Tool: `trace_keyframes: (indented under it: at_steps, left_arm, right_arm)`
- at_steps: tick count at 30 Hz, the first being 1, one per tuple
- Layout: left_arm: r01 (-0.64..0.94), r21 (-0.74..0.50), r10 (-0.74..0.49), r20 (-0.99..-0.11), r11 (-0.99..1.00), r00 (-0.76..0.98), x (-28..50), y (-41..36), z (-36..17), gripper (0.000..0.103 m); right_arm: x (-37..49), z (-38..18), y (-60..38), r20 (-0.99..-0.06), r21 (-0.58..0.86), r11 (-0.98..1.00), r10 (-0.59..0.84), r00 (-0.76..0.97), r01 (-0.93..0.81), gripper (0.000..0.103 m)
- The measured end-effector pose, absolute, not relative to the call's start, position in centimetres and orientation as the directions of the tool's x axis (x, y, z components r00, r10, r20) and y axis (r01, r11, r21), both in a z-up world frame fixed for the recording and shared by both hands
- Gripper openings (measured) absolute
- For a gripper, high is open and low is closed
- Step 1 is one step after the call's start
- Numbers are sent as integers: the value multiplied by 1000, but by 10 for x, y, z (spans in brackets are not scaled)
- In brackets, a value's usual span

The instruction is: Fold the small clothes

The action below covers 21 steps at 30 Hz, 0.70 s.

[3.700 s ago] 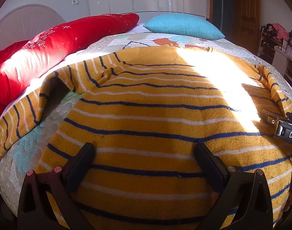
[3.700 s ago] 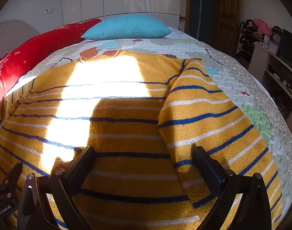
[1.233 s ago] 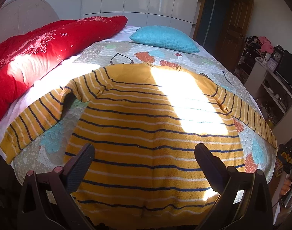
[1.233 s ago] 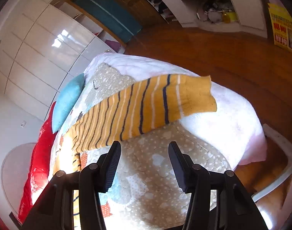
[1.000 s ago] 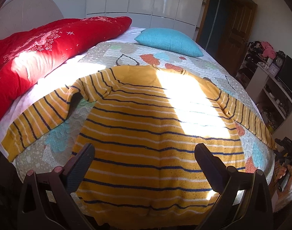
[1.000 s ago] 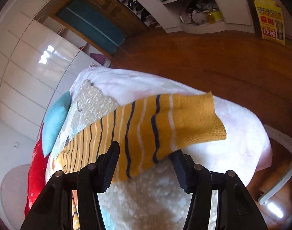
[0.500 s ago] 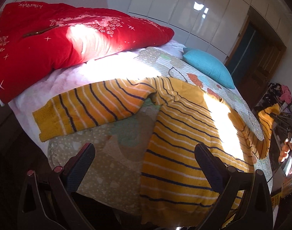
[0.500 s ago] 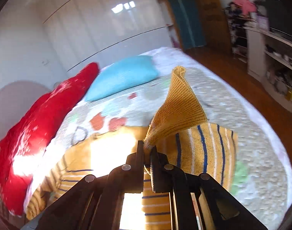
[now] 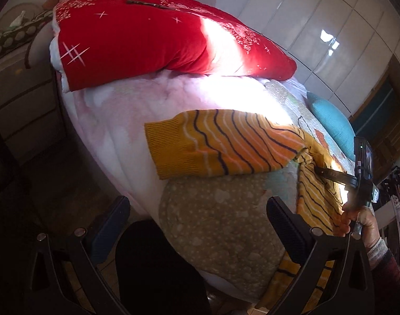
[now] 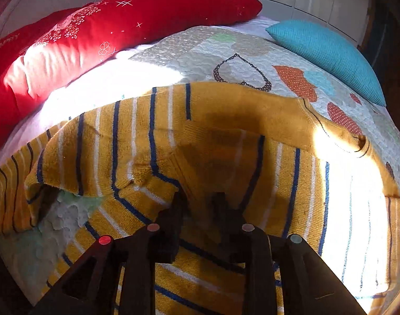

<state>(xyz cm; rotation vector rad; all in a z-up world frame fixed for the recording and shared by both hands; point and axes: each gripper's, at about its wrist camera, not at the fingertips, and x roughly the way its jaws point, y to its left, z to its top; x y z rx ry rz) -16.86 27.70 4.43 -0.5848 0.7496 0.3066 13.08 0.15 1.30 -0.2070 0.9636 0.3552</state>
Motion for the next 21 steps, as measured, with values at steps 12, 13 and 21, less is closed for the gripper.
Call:
trace_keyframes:
  at_steps: [12,13,21]
  left_arm:
    - [-580,-432,148,-700,691,698,-196,328,45,103]
    - [-592,-430,163,-700,681,696,-200,333,46,103]
    - [-654,-438,226,-697,617,680,-221,358,47,103]
  right_arm:
    - [-4,58,128,-789,-26,639,459,408,-769,56]
    - [-20,56,143,-788,-65,595,462,407,-801,56]
    - [-82,11,243,-791,-262,373,445,420,-890,56]
